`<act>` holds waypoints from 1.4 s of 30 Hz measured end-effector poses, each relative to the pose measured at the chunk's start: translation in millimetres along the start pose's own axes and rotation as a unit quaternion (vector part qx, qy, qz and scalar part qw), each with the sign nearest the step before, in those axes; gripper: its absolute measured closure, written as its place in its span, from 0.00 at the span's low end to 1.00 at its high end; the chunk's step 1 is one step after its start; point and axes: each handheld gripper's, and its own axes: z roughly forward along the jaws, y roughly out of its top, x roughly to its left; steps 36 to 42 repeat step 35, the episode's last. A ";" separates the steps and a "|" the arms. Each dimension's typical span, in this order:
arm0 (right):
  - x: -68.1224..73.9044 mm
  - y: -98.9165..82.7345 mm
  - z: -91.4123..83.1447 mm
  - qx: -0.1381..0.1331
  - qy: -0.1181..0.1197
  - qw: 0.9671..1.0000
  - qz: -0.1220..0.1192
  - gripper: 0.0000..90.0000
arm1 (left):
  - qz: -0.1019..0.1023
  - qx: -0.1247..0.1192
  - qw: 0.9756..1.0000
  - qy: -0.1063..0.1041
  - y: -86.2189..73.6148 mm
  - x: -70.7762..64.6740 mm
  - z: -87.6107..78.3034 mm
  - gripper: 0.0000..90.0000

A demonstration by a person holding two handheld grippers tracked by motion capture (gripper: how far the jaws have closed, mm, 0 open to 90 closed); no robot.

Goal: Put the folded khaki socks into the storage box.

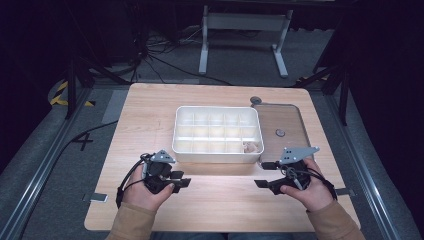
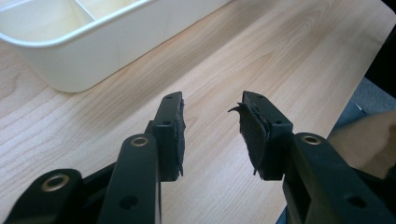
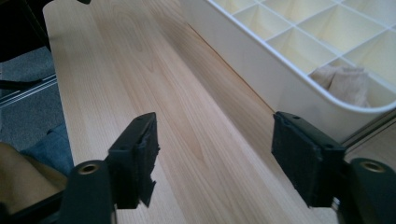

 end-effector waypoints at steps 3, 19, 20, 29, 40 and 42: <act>-2.1 -12.4 5.2 0.007 -0.005 1.000 -0.010 0.32 | -0.003 0.003 1.000 0.001 -1.0 2.0 1.7 0.66; 1.1 -47.7 38.2 0.038 -0.015 0.998 -0.051 0.25 | 0.001 0.034 0.999 0.006 -7.7 12.0 15.3 0.61; 1.0 -49.0 39.4 0.040 -0.016 0.998 -0.052 0.24 | 0.001 0.035 0.999 0.006 -7.9 12.5 16.1 0.61; 3.4 -59.4 49.2 0.038 -0.030 0.996 -0.069 0.21 | 0.000 0.045 0.999 0.007 -9.5 15.0 22.1 0.60; 2.3 -61.1 52.0 0.040 -0.027 0.997 -0.061 0.20 | 0.002 0.059 0.998 0.009 -11.3 19.0 28.4 0.57; 2.3 -61.1 52.0 0.040 -0.027 0.997 -0.061 0.20 | 0.002 0.059 0.998 0.009 -11.3 19.0 28.4 0.57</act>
